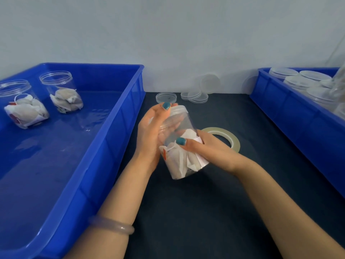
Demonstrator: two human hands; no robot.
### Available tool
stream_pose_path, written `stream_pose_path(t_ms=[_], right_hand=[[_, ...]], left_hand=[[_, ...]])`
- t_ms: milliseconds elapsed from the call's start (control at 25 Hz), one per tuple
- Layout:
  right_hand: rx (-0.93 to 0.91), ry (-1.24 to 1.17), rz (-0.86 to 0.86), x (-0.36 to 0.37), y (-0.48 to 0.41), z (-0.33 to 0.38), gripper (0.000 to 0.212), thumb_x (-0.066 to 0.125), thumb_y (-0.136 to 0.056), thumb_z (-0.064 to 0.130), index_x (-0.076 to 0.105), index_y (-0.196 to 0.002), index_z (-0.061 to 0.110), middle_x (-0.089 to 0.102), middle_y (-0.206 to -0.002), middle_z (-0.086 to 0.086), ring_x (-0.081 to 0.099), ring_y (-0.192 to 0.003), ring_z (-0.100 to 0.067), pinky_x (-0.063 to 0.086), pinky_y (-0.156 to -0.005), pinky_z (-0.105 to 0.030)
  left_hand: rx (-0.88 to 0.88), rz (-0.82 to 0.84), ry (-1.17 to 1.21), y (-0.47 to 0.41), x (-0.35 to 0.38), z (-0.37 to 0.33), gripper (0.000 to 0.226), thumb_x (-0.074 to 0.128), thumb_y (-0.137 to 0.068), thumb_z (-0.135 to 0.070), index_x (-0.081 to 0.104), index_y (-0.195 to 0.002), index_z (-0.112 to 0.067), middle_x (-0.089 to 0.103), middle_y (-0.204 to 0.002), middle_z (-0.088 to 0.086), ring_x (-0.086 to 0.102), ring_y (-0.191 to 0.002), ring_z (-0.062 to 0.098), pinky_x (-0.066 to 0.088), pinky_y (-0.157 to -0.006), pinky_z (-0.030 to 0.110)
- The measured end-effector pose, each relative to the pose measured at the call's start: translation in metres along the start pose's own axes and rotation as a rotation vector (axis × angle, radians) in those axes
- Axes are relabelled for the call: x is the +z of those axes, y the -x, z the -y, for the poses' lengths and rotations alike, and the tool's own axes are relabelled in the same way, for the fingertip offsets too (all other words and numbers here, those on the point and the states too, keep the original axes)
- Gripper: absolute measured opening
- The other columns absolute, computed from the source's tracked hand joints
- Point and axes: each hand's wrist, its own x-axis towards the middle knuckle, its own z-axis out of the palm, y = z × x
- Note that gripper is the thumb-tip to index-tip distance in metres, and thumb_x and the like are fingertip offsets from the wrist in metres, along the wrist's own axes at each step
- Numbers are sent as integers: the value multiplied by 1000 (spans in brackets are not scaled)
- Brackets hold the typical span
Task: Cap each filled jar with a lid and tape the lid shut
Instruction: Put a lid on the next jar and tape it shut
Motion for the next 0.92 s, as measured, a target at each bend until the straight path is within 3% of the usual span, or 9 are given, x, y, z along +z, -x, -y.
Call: stream_pose_path(t_ms=[120,200,320,440,560,680,800,920], right_hand=[[-78,438,-226,-13,9,-2,77,46,-66,90,57,-121,37,66,-107,24,62,-98,4,49,-81,-20],[-49,626,-291,-30,18,-11,75,52,-68,85,55,-125,37,60,-119,25,56,-111,5,46,-91,-20],[143,733,-185,-56,34,-24,61,79,-68,59,54,-118,34,55,-117,21,51,-112,-1,45,-96,-25],[200,930,-132,-61,35,-36,48,76,-77,54,55,-114,33,51,-110,16,47,-106,-8,42,-88,-28],[109,1014,-206,-54,30,-41,23,64,-91,42,58,-110,30,53,-110,12,47,-105,-11,34,-82,-28],[86,1120,-218,-51,30,-42,17,54,-98,39,55,-110,27,52,-110,9,45,-102,-13,28,-82,-27],[93,1075,-202,-48,31,-38,34,41,-101,42,54,-88,14,54,-91,4,51,-88,-19,34,-72,-33],[210,812,-271,-41,31,-31,45,39,-98,48,45,-74,11,55,-65,3,51,-62,-19,40,-62,-37]], left_hand=[[126,-95,-126,-3,0,-3,53,74,-65,-57,67,-104,-21,70,-112,2,67,-107,18,56,-91,38],[209,-136,-336,-2,2,-4,49,73,-61,-61,65,-98,-31,67,-107,-14,62,-106,1,51,-89,22],[326,-92,-478,6,11,0,46,82,-66,-56,62,-100,-33,64,-107,-15,60,-105,-2,50,-85,17],[544,54,-664,16,24,11,44,86,-69,-44,63,-101,-23,61,-114,-4,56,-113,10,45,-94,20],[622,34,-703,19,28,15,49,86,-70,-41,63,-105,-15,59,-117,2,55,-115,12,45,-97,25],[648,13,-729,19,27,15,56,79,-73,-46,63,-111,-8,58,-122,8,53,-118,18,44,-99,25],[618,-7,-818,18,29,18,52,70,-80,-48,63,-118,-13,51,-134,9,46,-126,15,39,-100,18],[645,-20,-965,13,28,20,44,66,-90,-38,61,-128,-16,41,-144,15,40,-134,23,41,-106,32]])
